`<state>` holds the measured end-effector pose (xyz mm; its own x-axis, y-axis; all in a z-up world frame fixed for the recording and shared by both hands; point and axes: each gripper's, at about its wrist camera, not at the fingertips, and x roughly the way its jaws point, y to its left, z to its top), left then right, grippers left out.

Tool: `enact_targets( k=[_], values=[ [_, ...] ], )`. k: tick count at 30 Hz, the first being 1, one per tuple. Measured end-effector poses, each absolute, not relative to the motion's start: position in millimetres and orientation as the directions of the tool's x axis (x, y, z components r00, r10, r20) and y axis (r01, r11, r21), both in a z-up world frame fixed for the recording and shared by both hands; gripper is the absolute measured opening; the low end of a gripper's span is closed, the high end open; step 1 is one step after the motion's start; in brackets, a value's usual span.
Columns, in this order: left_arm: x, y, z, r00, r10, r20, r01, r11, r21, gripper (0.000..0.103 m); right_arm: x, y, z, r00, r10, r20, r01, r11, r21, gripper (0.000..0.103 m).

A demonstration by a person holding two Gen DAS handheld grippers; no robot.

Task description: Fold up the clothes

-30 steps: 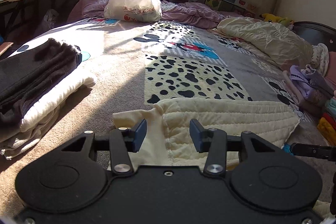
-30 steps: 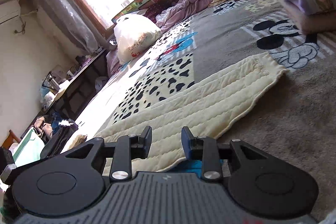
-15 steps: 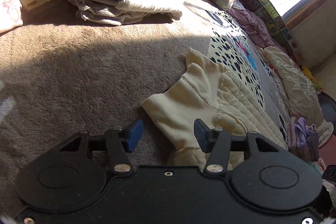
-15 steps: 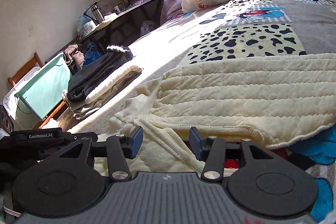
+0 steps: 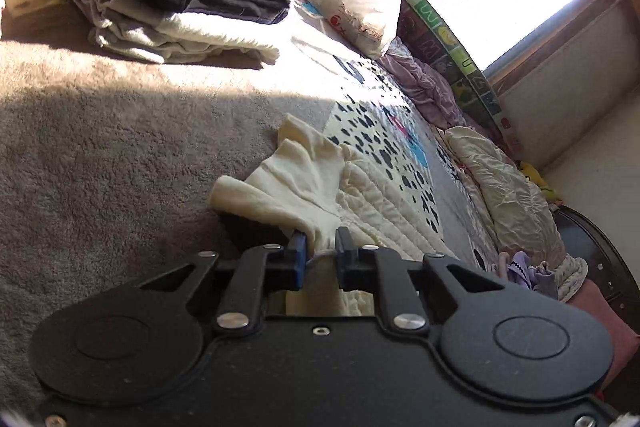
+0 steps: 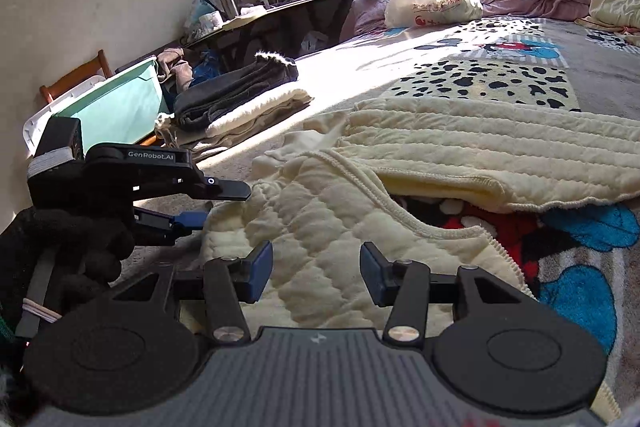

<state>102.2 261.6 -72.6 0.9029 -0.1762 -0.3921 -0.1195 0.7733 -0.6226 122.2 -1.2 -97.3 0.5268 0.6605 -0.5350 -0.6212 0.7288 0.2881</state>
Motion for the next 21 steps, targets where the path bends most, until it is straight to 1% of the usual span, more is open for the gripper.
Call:
enact_targets(
  k=[1, 2, 3, 4, 5, 6, 7, 8, 9, 10, 11, 12, 13, 15, 17, 19, 21],
  values=[
    [96, 249, -53, 0.928, -0.165, -0.333, -0.047, 0.837, -0.545, 0.011, 120, 1, -99, 0.518, 0.662, -0.542, -0.628, 0.724, 0.284, 0.049],
    [92, 235, -38, 0.941, -0.149, -0.305, -0.003, 0.895, -0.447, 0.011, 118, 1, -102, 0.500, 0.670, -0.548, -0.629, 0.716, 0.303, 0.049],
    [92, 219, -30, 0.943, -0.114, -0.313, 0.009, 0.947, -0.320, 0.011, 117, 0, -104, 0.488, 0.680, -0.547, -0.624, 0.710, 0.326, 0.049],
    [98, 201, -31, 0.925, -0.046, -0.378, -0.012, 0.989, -0.149, 0.011, 116, -2, -104, 0.480, 0.692, -0.540, -0.621, 0.702, 0.348, 0.050],
    [104, 186, -35, 0.896, 0.028, -0.443, -0.032, 0.999, -0.001, 0.011, 115, -4, -105, 0.470, 0.701, -0.536, -0.618, 0.696, 0.367, 0.053],
    [115, 186, -48, 0.835, 0.082, -0.544, -0.073, 0.997, 0.037, 0.011, 116, -4, -106, 0.457, 0.702, -0.545, -0.622, 0.691, 0.369, 0.053],
    [124, 196, -62, 0.775, 0.091, -0.625, -0.118, 0.993, -0.002, 0.011, 115, -2, -105, 0.442, 0.698, -0.563, -0.638, 0.686, 0.350, 0.054],
    [125, 208, -73, 0.753, 0.088, -0.652, -0.159, 0.986, -0.050, 0.011, 115, 0, -104, 0.426, 0.693, -0.582, -0.654, 0.680, 0.332, 0.054],
    [127, 220, -83, 0.730, 0.083, -0.679, -0.200, 0.975, -0.096, 0.017, 115, 2, -103, 0.410, 0.687, -0.600, -0.670, 0.673, 0.313, 0.053],
    [128, 230, -91, 0.709, 0.084, -0.700, -0.242, 0.962, -0.130, 0.024, 115, 2, -101, 0.402, 0.685, -0.608, -0.681, 0.668, 0.302, 0.053],
    [128, 238, -90, 0.703, 0.104, -0.704, -0.278, 0.951, -0.137, 0.039, 118, -1, -96, 0.417, 0.693, -0.589, -0.675, 0.670, 0.310, 0.053],
    [122, 244, -87, 0.720, 0.108, -0.685, -0.298, 0.940, -0.166, 0.047, 122, -4, -91, 0.432, 0.697, -0.572, -0.661, 0.676, 0.324, 0.053],
    [117, 250, -83, 0.740, 0.110, -0.663, -0.309, 0.932, -0.190, 0.047, 128, -8, -87, 0.452, 0.692, -0.563, -0.645, 0.689, 0.329, 0.053],
    [111, 249, -69, 0.795, 0.103, -0.598, -0.279, 0.937, -0.210, 0.044, 142, -16, -82, 0.490, 0.669, -0.559, -0.618, 0.719, 0.318, 0.053],
    [110, 240, -58, 0.830, 0.089, -0.551, -0.233, 0.952, -0.198, 0.041, 152, -24, -82, 0.517, 0.645, -0.563, -0.596, 0.743, 0.304, 0.053],
    [117, 234, -58, 0.834, 0.039, -0.550, -0.189, 0.957, -0.218, 0.040, 161, -34, -84, 0.556, 0.588, -0.587, -0.547, 0.791, 0.275, 0.053],
    [119, 229, -60, 0.842, 0.017, -0.539, -0.163, 0.961, -0.225, 0.038, 170, -54, -90, 0.571, 0.543, -0.616, -0.472, 0.831, 0.295, 0.053]
  ],
)
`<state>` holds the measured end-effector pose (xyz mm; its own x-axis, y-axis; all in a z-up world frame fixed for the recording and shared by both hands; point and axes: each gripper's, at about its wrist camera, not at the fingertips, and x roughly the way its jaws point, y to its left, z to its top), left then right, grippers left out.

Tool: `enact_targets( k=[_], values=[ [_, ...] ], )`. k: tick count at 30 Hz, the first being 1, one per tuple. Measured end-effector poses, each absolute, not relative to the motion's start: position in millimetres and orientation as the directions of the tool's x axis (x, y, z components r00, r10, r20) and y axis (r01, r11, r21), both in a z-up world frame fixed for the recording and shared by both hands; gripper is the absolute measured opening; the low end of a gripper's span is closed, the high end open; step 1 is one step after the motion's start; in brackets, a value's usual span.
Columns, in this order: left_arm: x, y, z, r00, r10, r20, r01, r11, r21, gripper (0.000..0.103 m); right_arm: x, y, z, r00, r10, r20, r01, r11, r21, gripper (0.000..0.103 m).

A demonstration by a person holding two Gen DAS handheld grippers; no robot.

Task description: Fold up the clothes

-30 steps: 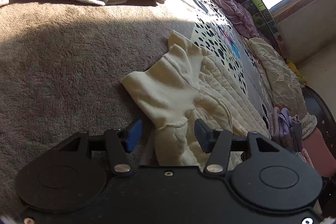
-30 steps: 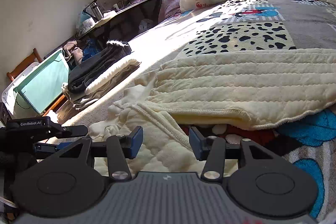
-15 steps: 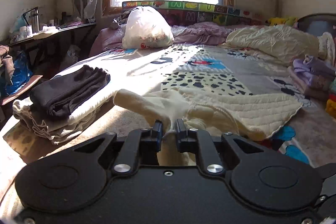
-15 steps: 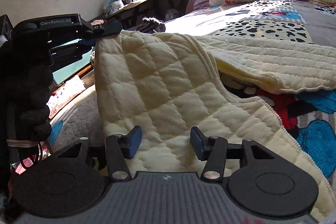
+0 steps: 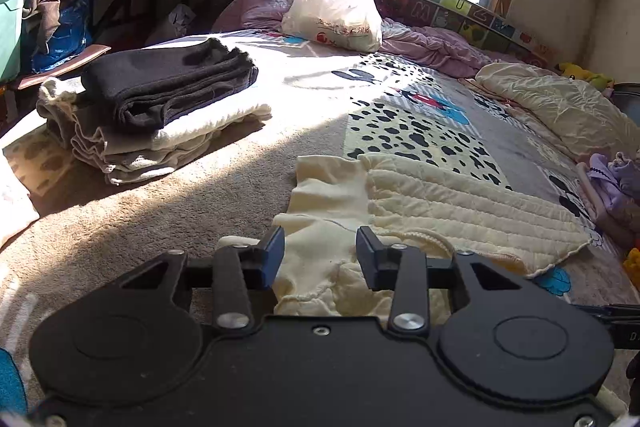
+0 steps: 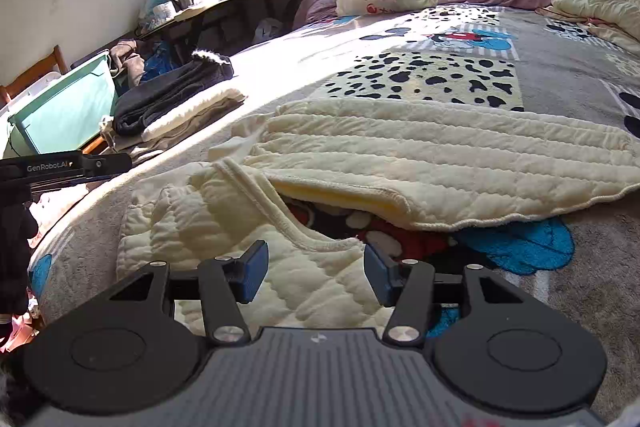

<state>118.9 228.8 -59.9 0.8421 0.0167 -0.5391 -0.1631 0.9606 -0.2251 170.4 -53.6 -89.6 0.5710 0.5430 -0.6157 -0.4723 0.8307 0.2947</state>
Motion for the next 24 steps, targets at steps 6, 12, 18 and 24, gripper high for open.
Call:
enact_targets(
  k=[6, 12, 18, 24],
  values=[
    [128, 215, -70, 0.836, -0.169, -0.522, -0.027, 0.938, -0.347, 0.038, 123, -161, -98, 0.579, 0.465, -0.670, -0.345, 0.884, 0.316, 0.065],
    [138, 188, -89, 0.807, -0.176, -0.563, 0.000, 0.954, -0.299, 0.038, 76, -271, -118, 0.542, 0.442, -0.715, -0.116, 0.882, 0.457, 0.065],
    [136, 181, -91, 0.813, -0.183, -0.553, 0.019, 0.957, -0.289, 0.038, 37, -274, -133, 0.470, 0.557, -0.684, -0.120, 0.808, 0.576, 0.066],
    [137, 180, -96, 0.811, -0.185, -0.556, 0.024, 0.958, -0.285, 0.038, 24, -269, -154, 0.556, 0.641, -0.530, -0.068, 0.670, 0.739, 0.061]
  ],
)
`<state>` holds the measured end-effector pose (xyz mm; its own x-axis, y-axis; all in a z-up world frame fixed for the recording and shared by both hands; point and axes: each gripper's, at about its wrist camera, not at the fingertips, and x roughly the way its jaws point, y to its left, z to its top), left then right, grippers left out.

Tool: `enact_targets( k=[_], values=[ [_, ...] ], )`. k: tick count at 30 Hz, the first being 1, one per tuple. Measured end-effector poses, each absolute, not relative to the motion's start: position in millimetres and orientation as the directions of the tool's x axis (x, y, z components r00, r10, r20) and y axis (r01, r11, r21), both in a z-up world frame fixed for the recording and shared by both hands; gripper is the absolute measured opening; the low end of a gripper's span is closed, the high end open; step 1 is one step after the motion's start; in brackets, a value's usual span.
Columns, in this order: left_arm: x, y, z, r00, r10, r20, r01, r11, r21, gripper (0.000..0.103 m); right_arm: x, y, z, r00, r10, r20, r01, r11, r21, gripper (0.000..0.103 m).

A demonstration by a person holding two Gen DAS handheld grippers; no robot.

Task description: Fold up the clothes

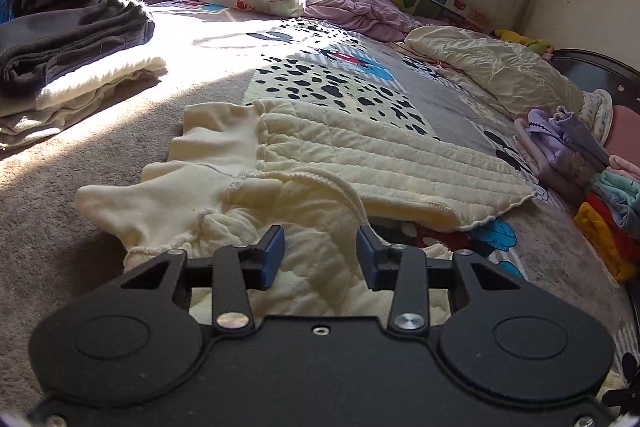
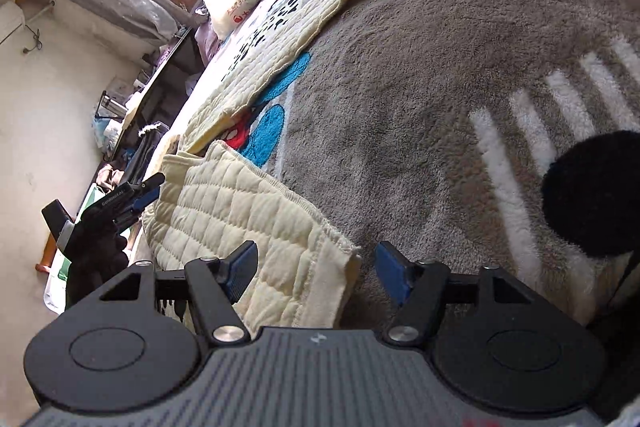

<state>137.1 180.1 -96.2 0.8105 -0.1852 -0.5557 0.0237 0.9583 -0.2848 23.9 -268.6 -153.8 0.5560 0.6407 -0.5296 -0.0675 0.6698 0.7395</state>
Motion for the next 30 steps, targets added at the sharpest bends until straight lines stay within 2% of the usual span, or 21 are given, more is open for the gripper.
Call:
enact_targets(
  k=[1, 2, 3, 8, 10, 11, 12, 14, 17, 18, 20, 21, 22, 25, 26, 28, 30],
  values=[
    [137, 179, -96, 0.812, -0.186, -0.553, 0.028, 0.959, -0.281, 0.038, 23, -263, -155, 0.546, 0.653, -0.525, -0.079, 0.664, 0.743, 0.051],
    [136, 178, -96, 0.813, -0.188, -0.550, 0.035, 0.960, -0.277, 0.038, 23, -257, -156, 0.534, 0.665, -0.522, -0.088, 0.658, 0.748, 0.020],
    [134, 177, -96, 0.816, -0.195, -0.544, 0.046, 0.960, -0.275, 0.038, 21, -253, -156, 0.526, 0.675, -0.517, -0.088, 0.648, 0.756, 0.010],
    [131, 176, -95, 0.826, -0.228, -0.516, 0.092, 0.957, -0.275, 0.038, -2, -263, -123, 0.569, 0.721, -0.395, -0.091, 0.532, 0.842, 0.009],
    [139, 173, -103, 0.783, -0.210, -0.586, 0.074, 0.966, -0.247, 0.039, -12, -273, -115, 0.557, 0.739, -0.380, -0.076, 0.500, 0.862, 0.009],
    [144, 169, -111, 0.746, -0.178, -0.641, 0.060, 0.978, -0.202, 0.039, -16, -277, -115, 0.546, 0.745, -0.383, -0.058, 0.490, 0.870, 0.009],
    [145, 165, -115, 0.741, -0.162, -0.652, 0.061, 0.983, -0.175, 0.038, -18, -278, -117, 0.535, 0.744, -0.401, -0.038, 0.495, 0.868, 0.009],
    [141, 165, -105, 0.790, -0.187, -0.583, 0.073, 0.974, -0.213, 0.038, -18, -276, -128, 0.509, 0.737, -0.445, -0.006, 0.520, 0.854, 0.009],
    [139, 167, -95, 0.849, -0.189, -0.494, 0.064, 0.964, -0.260, 0.038, -18, -271, -141, 0.495, 0.741, -0.453, 0.032, 0.506, 0.862, 0.009],
    [146, 167, -98, 0.843, -0.167, -0.511, 0.039, 0.967, -0.252, 0.038, -19, -269, -142, 0.498, 0.738, -0.456, 0.028, 0.512, 0.859, 0.009],
    [167, 161, -115, 0.763, -0.151, -0.629, 0.037, 0.981, -0.190, 0.038, -20, -271, -141, 0.512, 0.735, -0.445, 0.033, 0.501, 0.865, 0.009],
    [171, 155, -119, 0.749, -0.137, -0.649, 0.062, 0.989, -0.137, 0.040, -21, -273, -142, 0.520, 0.730, -0.444, 0.038, 0.499, 0.866, 0.009],
    [173, 150, -119, 0.745, -0.124, -0.655, 0.080, 0.992, -0.096, 0.040, -21, -275, -142, 0.526, 0.725, -0.444, 0.041, 0.500, 0.865, 0.009],
    [166, 145, -94, 0.821, -0.106, -0.561, 0.060, 0.993, -0.100, 0.038, -19, -281, -144, 0.545, 0.705, -0.454, 0.050, 0.514, 0.856, 0.009],
    [169, 143, -95, 0.815, -0.139, -0.562, 0.086, 0.989, -0.120, 0.040, -19, -282, -144, 0.551, 0.698, -0.458, 0.051, 0.520, 0.853, 0.009],
    [179, 135, -107, 0.757, -0.179, -0.628, 0.129, 0.984, -0.124, 0.043, -19, -283, -143, 0.556, 0.686, -0.469, 0.046, 0.539, 0.841, 0.009],
    [180, 119, -124, 0.738, -0.147, -0.659, 0.181, 0.983, -0.016, 0.046, -20, -286, -149, 0.557, 0.669, -0.492, 0.073, 0.551, 0.832, 0.009]
  ],
)
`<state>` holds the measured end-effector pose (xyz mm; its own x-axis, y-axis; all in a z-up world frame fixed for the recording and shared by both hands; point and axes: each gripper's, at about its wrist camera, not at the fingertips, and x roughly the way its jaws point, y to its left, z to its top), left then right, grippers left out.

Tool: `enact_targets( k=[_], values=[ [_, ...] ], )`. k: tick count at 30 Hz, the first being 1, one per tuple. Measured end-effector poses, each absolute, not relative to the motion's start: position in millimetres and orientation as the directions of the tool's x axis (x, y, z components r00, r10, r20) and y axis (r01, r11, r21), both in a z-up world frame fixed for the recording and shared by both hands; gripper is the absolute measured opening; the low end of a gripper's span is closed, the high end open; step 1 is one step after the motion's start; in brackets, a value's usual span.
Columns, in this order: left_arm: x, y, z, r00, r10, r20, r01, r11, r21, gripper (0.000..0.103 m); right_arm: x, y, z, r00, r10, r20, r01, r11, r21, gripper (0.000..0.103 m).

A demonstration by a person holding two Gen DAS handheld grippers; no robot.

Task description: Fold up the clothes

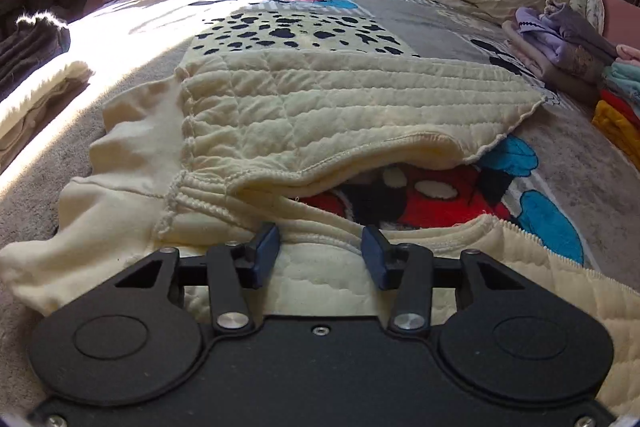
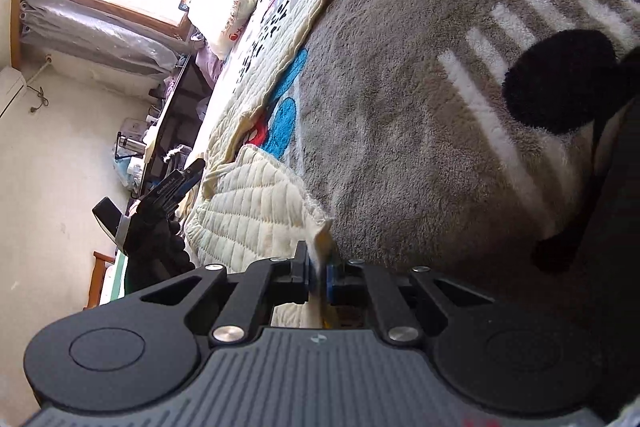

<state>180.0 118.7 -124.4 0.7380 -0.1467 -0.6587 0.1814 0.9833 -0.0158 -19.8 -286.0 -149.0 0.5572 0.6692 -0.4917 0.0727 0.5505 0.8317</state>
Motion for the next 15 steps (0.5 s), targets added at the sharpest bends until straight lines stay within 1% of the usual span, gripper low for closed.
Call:
enact_targets(
  k=[1, 3, 5, 6, 7, 8, 9, 10, 12, 13, 14, 15],
  values=[
    [179, 117, -118, 0.741, -0.135, -0.658, 0.169, 0.985, -0.012, 0.046, -20, -287, -152, 0.557, 0.661, -0.503, 0.086, 0.556, 0.827, 0.009],
    [170, 118, -102, 0.791, -0.142, -0.595, 0.157, 0.987, -0.026, 0.046, -17, -289, -161, 0.548, 0.639, -0.540, 0.135, 0.569, 0.811, 0.009],
    [160, 119, -98, 0.812, -0.201, -0.548, 0.200, 0.978, -0.063, 0.046, -12, -288, -174, 0.536, 0.614, -0.579, 0.197, 0.577, 0.793, 0.010],
    [158, 116, -102, 0.785, -0.241, -0.570, 0.238, 0.968, -0.082, 0.047, -10, -287, -175, 0.540, 0.608, -0.582, 0.198, 0.580, 0.790, 0.009],
    [159, 111, -111, 0.745, -0.250, -0.619, 0.261, 0.962, -0.074, 0.049, -9, -285, -172, 0.543, 0.598, -0.590, 0.188, 0.598, 0.779, 0.009],
    [160, 105, -121, 0.707, -0.225, -0.670, 0.271, 0.962, -0.037, 0.053, -9, -282, -170, 0.546, 0.588, -0.597, 0.180, 0.613, 0.769, 0.009],
    [155, 99, -125, 0.718, -0.193, -0.668, 0.279, 0.960, 0.022, 0.055, -10, -280, -169, 0.548, 0.579, -0.604, 0.176, 0.626, 0.760, 0.010],
    [150, 93, -121, 0.743, -0.170, -0.647, 0.278, 0.958, 0.067, 0.055, -10, -279, -168, 0.551, 0.569, -0.610, 0.176, 0.636, 0.751, 0.010],
    [136, 96, -100, 0.783, -0.139, -0.606, 0.246, 0.964, 0.097, 0.055, -13, -282, -166, 0.566, 0.540, -0.623, 0.199, 0.644, 0.739, 0.013],
    [127, 103, -89, 0.817, -0.118, -0.565, 0.211, 0.972, 0.103, 0.055, -15, -284, -162, 0.579, 0.516, -0.631, 0.209, 0.654, 0.727, 0.015],
    [122, 111, -80, 0.833, -0.092, -0.546, 0.171, 0.981, 0.096, 0.055, -18, -286, -158, 0.594, 0.489, -0.639, 0.219, 0.667, 0.713, 0.020],
    [114, 125, -70, 0.853, -0.054, -0.519, 0.113, 0.990, 0.083, 0.055, -21, -289, -152, 0.612, 0.458, -0.644, 0.222, 0.683, 0.696, 0.020]
  ],
)
